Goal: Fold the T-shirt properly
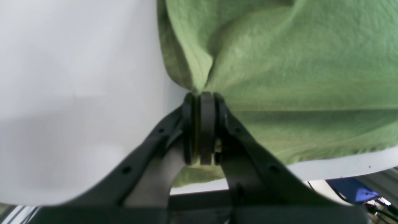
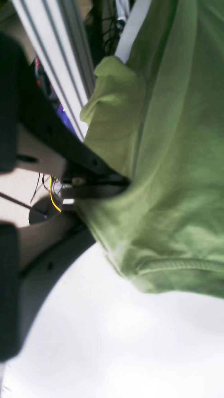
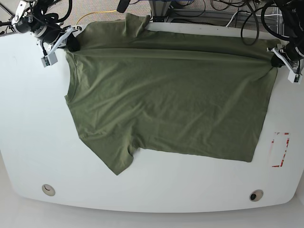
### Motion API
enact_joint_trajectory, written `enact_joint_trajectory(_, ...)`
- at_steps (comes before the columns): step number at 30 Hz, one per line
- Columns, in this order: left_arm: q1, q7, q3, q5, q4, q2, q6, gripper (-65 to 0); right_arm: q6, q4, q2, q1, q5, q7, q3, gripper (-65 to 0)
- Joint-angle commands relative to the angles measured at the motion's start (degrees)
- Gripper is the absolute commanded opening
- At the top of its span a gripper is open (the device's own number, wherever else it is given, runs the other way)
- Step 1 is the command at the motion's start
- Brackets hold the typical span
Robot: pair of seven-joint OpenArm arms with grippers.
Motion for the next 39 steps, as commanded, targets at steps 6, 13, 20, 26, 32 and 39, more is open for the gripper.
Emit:
enact_joint_trajectory(6, -5.4, 1.5, -0.1, -0.8, 4.4, -1.2, -0.1, -64.6, 3.1, 1.0, 1.0, 2.6, 4.4, 0.9, 0.9, -65.0)
enact_joint_trajectory(13, -10.7, 1.6, 1.3, -0.5, 2.2, -1.3, -0.1, -64.6, 3.1, -0.5, 1.1, 6.9, 4.9, 0.9, 0.8, -65.0)
enact_joint_trajectory(20, -17.6, 1.6, 3.8, -0.5, -3.8, -1.6, -0.1, -64.4, 2.1, -8.5, 1.4, 10.6, 4.9, 0.9, 0.8, -65.0)
enact_joint_trajectory(26, -23.3, 1.4, 6.6, 1.7, -8.9, -1.3, -0.1, -64.3, 2.1, -11.9, 1.5, 11.3, 4.9, 1.2, 0.8, -65.0)
enact_joint_trajectory(32, -28.2, 1.3, 7.2, 2.0, -14.8, -0.5, -0.1, -64.2, 2.1, -12.1, 1.4, 11.8, 4.9, 1.3, 0.8, -65.0)
enact_joint_trajectory(39, -32.1, -0.6, 7.3, 3.4, -23.1, -0.8, -0.1, -64.0, 2.6, -13.0, 1.1, 13.2, -0.6, 1.3, 0.8, -65.0)
